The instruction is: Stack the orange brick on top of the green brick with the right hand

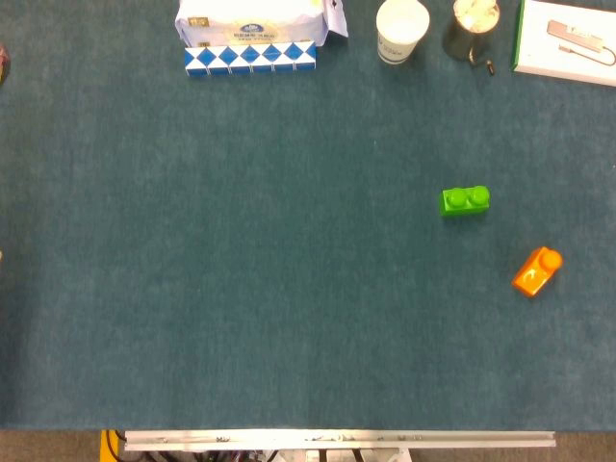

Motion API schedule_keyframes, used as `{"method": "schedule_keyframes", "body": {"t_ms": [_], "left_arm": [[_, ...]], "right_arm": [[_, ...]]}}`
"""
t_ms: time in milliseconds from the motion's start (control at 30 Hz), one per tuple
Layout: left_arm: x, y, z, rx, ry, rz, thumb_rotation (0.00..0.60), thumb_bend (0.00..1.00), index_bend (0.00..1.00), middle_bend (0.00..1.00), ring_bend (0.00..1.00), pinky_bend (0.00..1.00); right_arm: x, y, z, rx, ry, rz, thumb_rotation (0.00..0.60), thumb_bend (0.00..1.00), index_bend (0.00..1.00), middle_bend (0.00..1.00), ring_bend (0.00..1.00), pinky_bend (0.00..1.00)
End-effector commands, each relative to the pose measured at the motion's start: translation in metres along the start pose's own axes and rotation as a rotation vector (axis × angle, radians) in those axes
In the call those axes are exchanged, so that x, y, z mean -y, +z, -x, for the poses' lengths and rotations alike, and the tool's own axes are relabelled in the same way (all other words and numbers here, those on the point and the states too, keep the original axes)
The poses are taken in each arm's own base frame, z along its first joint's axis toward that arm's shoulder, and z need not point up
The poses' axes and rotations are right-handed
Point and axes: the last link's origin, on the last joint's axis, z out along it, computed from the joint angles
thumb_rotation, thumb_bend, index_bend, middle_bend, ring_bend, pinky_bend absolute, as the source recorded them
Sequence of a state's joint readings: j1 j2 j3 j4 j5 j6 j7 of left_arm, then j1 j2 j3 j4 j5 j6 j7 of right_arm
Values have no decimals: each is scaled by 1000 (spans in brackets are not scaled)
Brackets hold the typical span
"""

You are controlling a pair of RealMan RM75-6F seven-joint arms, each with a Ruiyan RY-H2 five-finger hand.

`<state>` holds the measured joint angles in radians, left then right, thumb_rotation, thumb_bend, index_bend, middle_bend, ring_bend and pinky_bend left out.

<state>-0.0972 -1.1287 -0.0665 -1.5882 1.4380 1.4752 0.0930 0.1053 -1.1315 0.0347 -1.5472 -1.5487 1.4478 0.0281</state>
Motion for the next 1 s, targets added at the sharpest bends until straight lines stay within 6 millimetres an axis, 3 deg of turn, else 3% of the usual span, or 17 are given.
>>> {"method": "schedule_keyframes", "body": {"t_ms": [33, 200, 533, 833, 1000], "left_arm": [[0, 0, 0, -4, 7, -1, 600, 102, 437, 369, 235, 412], [2, -1, 2, 4, 3, -17, 600, 102, 444, 388, 246, 389], [4, -6, -2, 10, 3, -33, 600, 102, 445, 407, 249, 383], [2, -10, -7, -35, -5, -29, 600, 102, 461, 437, 259, 187], [3, -9, -5, -23, 2, -38, 600, 102, 464, 443, 263, 172]], "right_arm": [[1, 0, 0, 1, 3, -4, 600, 163, 21, 128, 70, 194], [1, 4, 2, 17, 8, -7, 600, 164, 38, 147, 70, 192], [14, 4, 4, 85, 14, -98, 600, 166, 307, 238, 97, 219], [26, 12, -2, 272, -22, -198, 600, 197, 321, 241, 110, 220], [32, 19, -4, 348, -97, -256, 600, 208, 321, 241, 110, 226]]}}
